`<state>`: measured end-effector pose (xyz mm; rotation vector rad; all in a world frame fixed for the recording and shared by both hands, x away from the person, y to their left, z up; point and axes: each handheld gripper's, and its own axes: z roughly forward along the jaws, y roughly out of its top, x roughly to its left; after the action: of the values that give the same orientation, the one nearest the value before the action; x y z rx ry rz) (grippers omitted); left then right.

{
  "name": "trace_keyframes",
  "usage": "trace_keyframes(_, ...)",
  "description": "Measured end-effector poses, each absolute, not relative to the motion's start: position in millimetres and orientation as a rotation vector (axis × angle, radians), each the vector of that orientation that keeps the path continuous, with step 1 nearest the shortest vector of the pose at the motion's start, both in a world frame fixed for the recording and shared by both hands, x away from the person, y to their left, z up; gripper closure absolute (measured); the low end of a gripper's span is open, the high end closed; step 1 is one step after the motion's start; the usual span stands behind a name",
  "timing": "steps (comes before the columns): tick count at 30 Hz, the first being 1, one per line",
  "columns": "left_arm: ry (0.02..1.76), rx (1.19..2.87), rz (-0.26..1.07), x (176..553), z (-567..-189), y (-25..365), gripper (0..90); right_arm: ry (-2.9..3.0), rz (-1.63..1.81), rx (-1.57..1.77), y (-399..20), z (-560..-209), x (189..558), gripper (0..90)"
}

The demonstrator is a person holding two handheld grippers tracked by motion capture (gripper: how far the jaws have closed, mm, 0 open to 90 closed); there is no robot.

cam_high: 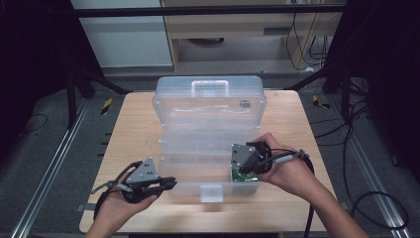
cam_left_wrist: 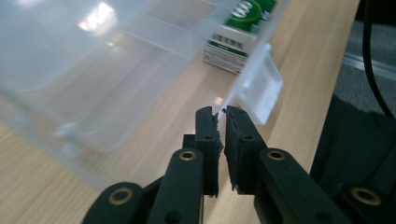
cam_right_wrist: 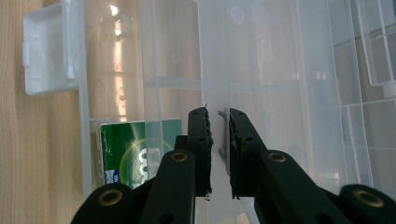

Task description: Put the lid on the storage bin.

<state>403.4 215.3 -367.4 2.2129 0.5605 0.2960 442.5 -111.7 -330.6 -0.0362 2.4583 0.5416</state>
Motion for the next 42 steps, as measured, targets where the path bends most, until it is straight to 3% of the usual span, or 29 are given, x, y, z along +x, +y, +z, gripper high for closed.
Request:
trace_keyframes(6,0.662,2.141,0.331,420.8,-345.6,237.9,89.2,2.461,0.545,-0.037,-112.0,-331.5,441.5,80.4)
trace_keyframes(17,0.713,2.052,0.359,445.9,-307.7,245.6,89.9,2.459,0.541,-0.037,-112.4,-331.8,440.9,80.1)
trace_keyframes(32,0.788,2.024,0.351,478.9,-293.9,240.3,90.0,2.452,0.546,-0.035,-112.5,-333.2,439.7,79.9)
trace_keyframes(42,0.847,1.94,0.276,498.4,-294.1,246.2,90.0,2.452,0.543,-0.039,-112.3,-335.5,436.8,79.7)
